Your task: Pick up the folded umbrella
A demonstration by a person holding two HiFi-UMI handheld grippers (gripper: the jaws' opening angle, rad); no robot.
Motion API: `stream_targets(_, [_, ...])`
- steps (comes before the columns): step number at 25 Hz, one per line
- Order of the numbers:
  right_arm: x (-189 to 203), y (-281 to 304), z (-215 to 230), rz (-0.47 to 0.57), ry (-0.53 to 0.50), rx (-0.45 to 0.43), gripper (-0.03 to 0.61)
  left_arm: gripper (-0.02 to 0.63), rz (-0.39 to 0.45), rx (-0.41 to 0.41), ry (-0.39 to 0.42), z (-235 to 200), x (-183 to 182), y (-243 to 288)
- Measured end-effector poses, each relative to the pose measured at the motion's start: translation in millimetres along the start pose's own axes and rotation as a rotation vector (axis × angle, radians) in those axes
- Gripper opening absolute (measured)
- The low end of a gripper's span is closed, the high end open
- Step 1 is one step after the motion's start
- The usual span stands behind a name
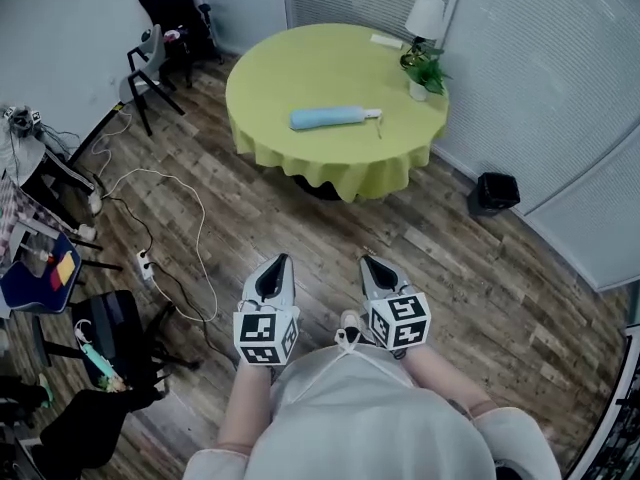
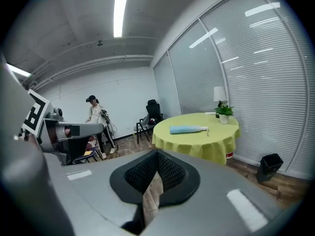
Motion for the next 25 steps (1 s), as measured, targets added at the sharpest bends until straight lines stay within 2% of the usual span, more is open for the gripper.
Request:
stream_targets(5, [-36,44,63,-0.013,-0.014,-0.003,-0.001,0.006,-0.014,0.019,0.020,12,-22,87])
stream_targets(9, [-53,74,96,-0.044,-0.039,-0.027,0.000,0.006,-0.035,-0.015,0.007,12,-30,138])
stream_targets(18, [-77,129,143,-0.073,-0.017,-0.042,0.000,0.006,-0.092,-0.013,-0.008,5,-35,214])
stream_targets(25, [-102,193,170,-0.059,0.010,0.012,-0.002,0.006,-0.096,0.038,0.016,-30,-47,294])
Point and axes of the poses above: the fingertips, and each gripper's own axes: y forward along the fingers, z to its right, x out of its underside, the point moved 7 cm from there along -y, backward along the fingers, and after that the axes turned 7 degrees about y, right-handed, at the moved point
